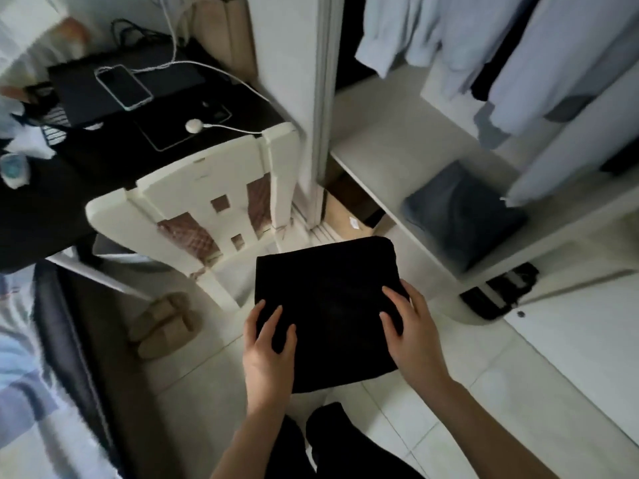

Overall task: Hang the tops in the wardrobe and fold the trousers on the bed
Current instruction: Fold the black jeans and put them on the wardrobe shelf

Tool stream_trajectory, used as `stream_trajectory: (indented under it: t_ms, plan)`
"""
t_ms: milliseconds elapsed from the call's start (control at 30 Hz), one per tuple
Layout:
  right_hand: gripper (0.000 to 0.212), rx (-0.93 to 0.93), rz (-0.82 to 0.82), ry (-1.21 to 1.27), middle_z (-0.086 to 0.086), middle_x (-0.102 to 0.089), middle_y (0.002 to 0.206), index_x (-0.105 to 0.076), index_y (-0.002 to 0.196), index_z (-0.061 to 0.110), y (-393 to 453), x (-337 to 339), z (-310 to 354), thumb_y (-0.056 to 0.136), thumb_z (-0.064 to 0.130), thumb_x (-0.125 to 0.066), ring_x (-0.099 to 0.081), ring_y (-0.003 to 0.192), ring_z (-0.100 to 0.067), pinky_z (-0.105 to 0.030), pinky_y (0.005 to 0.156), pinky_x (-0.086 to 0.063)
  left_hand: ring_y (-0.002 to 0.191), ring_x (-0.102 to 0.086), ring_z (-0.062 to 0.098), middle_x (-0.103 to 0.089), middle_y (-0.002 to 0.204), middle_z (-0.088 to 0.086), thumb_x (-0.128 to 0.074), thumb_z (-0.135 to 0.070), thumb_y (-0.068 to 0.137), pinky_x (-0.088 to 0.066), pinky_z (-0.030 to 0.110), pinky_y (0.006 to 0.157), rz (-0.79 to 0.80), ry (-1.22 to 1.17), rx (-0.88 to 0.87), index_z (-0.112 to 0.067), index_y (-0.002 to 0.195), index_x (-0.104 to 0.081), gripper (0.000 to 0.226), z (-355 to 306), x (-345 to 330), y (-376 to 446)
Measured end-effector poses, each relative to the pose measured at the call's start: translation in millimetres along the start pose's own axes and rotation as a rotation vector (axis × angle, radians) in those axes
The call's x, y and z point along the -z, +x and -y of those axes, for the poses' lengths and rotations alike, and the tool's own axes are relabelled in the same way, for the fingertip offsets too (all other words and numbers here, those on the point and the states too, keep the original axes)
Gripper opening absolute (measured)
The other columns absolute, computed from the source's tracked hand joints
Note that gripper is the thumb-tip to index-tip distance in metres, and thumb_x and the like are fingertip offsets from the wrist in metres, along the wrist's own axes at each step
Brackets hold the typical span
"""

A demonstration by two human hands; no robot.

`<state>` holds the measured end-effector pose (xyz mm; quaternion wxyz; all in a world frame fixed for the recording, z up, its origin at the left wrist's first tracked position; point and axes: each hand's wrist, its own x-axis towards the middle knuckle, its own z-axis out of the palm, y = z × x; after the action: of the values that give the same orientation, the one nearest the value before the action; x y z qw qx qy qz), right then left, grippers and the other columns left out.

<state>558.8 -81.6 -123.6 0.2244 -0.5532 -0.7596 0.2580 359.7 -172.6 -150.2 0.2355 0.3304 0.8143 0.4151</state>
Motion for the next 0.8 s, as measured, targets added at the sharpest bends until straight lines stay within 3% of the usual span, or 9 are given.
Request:
stream_trajectory:
  t_ms: [67, 133, 200, 267, 333, 567, 800]
  plan:
    - [0.039, -0.078, -0.025, 0.016, 0.002, -0.036, 0.144, -0.053, 0.132, 0.022, 6.4, 10.9, -19.5, 0.093, 0.021, -0.058, -0.045, 0.124, -0.008, -0.01, 0.096, -0.033, 0.131, -0.039, 0.004, -0.043, 0.142, -0.009, -0.068, -0.017, 0.089, -0.021, 0.001, 0.103, 0.068, 0.011, -0.046, -0.017, 0.124, -0.066, 0.035, -16.8, -21.2, 12.8]
    - [0.038, -0.129, -0.056, 0.016, 0.002, -0.036, 0.144, -0.053, 0.131, 0.023, 12.1, 13.9, -31.5, 0.094, 0.021, -0.057, -0.047, 0.123, -0.012, -0.015, 0.096, -0.036, 0.127, -0.041, 0.004, -0.045, 0.139, -0.005, -0.068, -0.014, 0.089, -0.019, -0.007, 0.098, 0.123, 0.039, -0.085, -0.014, 0.123, -0.066, 0.034, -28.3, -33.6, 26.9]
    - [0.037, -0.189, -0.09, 0.016, 0.004, -0.035, 0.145, -0.052, 0.131, 0.025, 20.5, 15.4, -41.3, 0.094, 0.021, -0.056, -0.048, 0.123, -0.012, -0.018, 0.094, -0.039, 0.123, -0.043, 0.004, -0.046, 0.137, -0.006, -0.067, -0.015, 0.09, -0.026, 0.002, 0.102, 0.198, 0.058, -0.127, -0.013, 0.122, -0.067, 0.033, -39.8, -46.4, 46.3]
    - [0.036, -0.233, -0.129, 0.019, 0.006, -0.035, 0.145, -0.051, 0.131, 0.026, 32.4, 15.5, -45.9, 0.095, 0.021, -0.054, -0.047, 0.123, -0.012, -0.018, 0.094, -0.039, 0.122, -0.047, 0.008, -0.047, 0.134, -0.005, -0.068, -0.013, 0.089, -0.036, 0.02, 0.108, 0.252, 0.053, -0.177, -0.011, 0.12, -0.068, 0.032, -52.4, -56.4, 70.0]
    - [0.036, -0.283, -0.156, 0.017, 0.004, -0.035, 0.145, -0.051, 0.131, 0.026, 45.9, 14.5, -47.7, 0.096, 0.021, -0.053, -0.047, 0.124, -0.014, -0.018, 0.096, -0.038, 0.121, -0.051, 0.012, -0.049, 0.133, -0.004, -0.069, -0.012, 0.088, -0.039, 0.027, 0.107, 0.289, 0.058, -0.224, -0.01, 0.119, -0.069, 0.031, -61.3, -67.0, 94.1]
    - [0.043, -0.584, -0.415, 0.031, -0.005, -0.05, 0.135, -0.051, 0.132, 0.023, 122.3, 7.1, -54.2, 0.091, 0.01, -0.06, -0.056, 0.111, -0.022, -0.022, 0.089, -0.04, 0.12, -0.045, -0.002, -0.04, 0.135, -0.016, -0.073, -0.023, 0.084, -0.026, 0.0, 0.103, 0.607, 0.044, -0.486, -0.019, 0.116, -0.069, 0.032, -90.1, -125.8, 205.3]
    - [0.054, -0.771, -0.573, -0.006, -0.009, -0.046, 0.143, -0.041, 0.144, 0.024, 199.3, 29.5, -94.9, 0.094, 0.01, -0.055, -0.052, 0.121, -0.03, -0.033, 0.098, -0.042, 0.119, -0.055, 0.01, -0.053, 0.132, -0.003, -0.076, -0.012, 0.08, -0.037, 0.011, 0.105, 0.84, 0.016, -0.74, -0.013, 0.103, -0.075, 0.023, -150.3, -232.7, 287.4]
